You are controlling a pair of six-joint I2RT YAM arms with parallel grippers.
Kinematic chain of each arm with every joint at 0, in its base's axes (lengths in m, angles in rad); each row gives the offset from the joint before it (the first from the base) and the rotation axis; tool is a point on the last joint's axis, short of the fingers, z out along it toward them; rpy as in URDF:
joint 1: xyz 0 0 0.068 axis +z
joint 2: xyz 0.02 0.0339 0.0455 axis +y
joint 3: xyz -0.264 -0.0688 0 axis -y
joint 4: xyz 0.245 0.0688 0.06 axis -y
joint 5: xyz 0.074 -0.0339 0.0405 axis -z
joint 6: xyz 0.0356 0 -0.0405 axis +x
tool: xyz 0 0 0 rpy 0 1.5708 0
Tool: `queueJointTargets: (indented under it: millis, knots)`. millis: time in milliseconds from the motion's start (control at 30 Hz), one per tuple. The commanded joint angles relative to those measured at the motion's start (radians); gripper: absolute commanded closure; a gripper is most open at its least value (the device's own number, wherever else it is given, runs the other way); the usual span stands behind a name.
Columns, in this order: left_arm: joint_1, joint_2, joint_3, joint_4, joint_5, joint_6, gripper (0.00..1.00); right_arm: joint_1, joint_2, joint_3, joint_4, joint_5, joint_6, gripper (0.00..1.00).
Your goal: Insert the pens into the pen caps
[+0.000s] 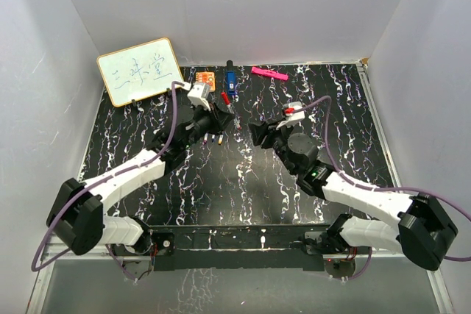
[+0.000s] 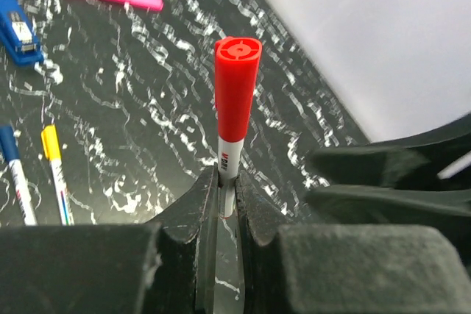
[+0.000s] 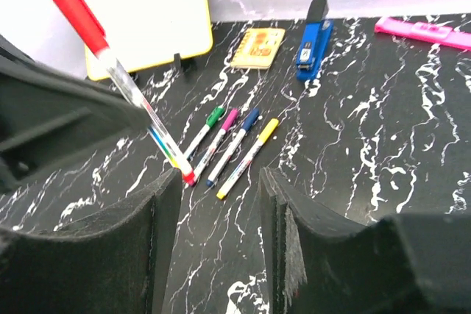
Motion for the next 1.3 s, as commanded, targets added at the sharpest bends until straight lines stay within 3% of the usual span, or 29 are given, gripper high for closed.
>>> queueJointTargets:
  millis: [0, 233, 500, 933, 1267]
  knots:
    - [0.000, 0.100, 0.098, -0.187, 0.017, 0.040, 1.00, 0.003, -0.046, 0.043, 0.004, 0.105, -0.016, 0.56]
    - [0.003, 0.344, 0.263, -0.404, 0.051, 0.069, 1.00, 0.002, -0.106, 0.040, -0.032, 0.190, -0.010, 0.54]
    - [0.004, 0.517, 0.427, -0.607, -0.045, 0.130, 1.00, 0.003, -0.123, 0.032, -0.047, 0.195, -0.002, 0.54]
    - [0.032, 0.720, 0.592, -0.737, -0.149, 0.194, 1.00, 0.001, -0.103, 0.031, -0.048, 0.190, 0.003, 0.54]
    - [0.052, 0.788, 0.661, -0.739, -0.163, 0.176, 1.00, 0.000, -0.071, 0.031, -0.044, 0.182, 0.005, 0.53]
